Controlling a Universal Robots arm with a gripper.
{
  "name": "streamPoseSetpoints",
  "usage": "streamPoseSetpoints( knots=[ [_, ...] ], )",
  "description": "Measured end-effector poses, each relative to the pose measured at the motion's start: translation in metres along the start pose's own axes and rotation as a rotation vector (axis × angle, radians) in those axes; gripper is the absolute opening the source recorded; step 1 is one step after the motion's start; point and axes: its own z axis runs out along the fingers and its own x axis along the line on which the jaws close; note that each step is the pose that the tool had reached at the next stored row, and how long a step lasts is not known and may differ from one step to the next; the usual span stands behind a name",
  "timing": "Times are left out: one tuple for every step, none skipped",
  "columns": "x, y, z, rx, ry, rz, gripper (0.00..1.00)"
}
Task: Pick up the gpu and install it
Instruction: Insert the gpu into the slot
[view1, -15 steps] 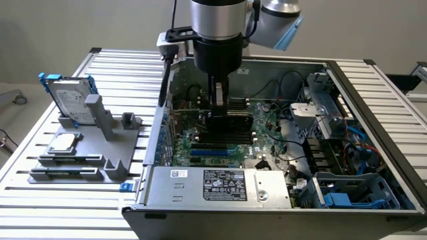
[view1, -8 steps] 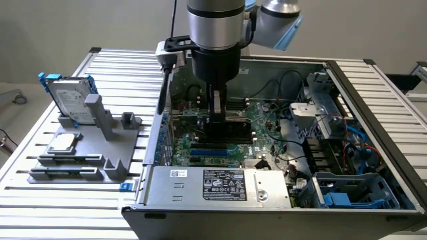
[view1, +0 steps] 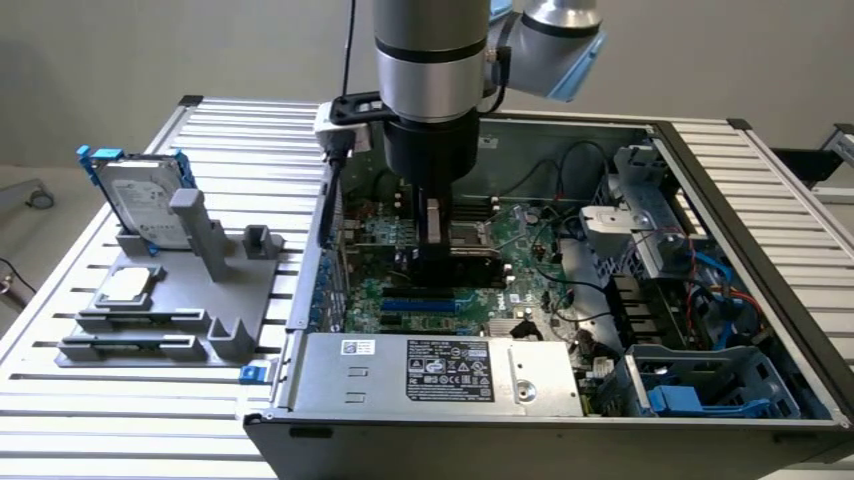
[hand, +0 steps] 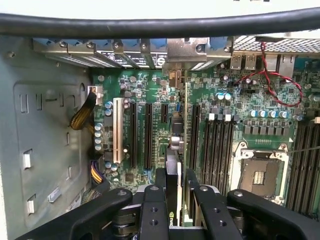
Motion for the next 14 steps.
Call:
streamPoseSetpoints(
  knots=[
    [0.0000, 0.0000, 0.0004, -0.0001, 0.0001, 0.000, 0.26],
    [0.0000, 0.0000, 0.0004, -0.0002, 0.0002, 0.000, 0.26],
    [0.0000, 0.0000, 0.0004, -0.0002, 0.0003, 0.000, 0.26],
    [0.0000, 0.0000, 0.0004, -0.0002, 0.0004, 0.000, 0.26],
    [0.0000, 0.0000, 0.0011, -0.0001, 0.0001, 0.000, 0.26],
    [0.0000, 0.0001, 0.0027, 0.0000, -0.0004, 0.000, 0.26],
    [0.0000, 0.0002, 0.0040, -0.0001, -0.0010, 0.000, 0.26],
    [-0.0001, 0.0003, 0.0051, -0.0002, -0.0022, 0.000, 0.26],
    [-0.0001, 0.0003, 0.0062, -0.0003, -0.0036, 0.000, 0.26],
    [0.0000, 0.0003, 0.0068, -0.0011, -0.0055, 0.000, 0.26],
    [0.0000, 0.0002, 0.0073, -0.0024, -0.0082, 0.000, 0.26],
    [0.0000, 0.0002, 0.0078, -0.0043, -0.0107, 0.000, 0.26],
    [-0.0001, 0.0002, 0.0083, -0.0072, -0.0132, 0.001, 0.26],
    [0.0000, 0.0000, 0.0088, -0.0118, -0.0153, 0.001, 0.26]
  ],
)
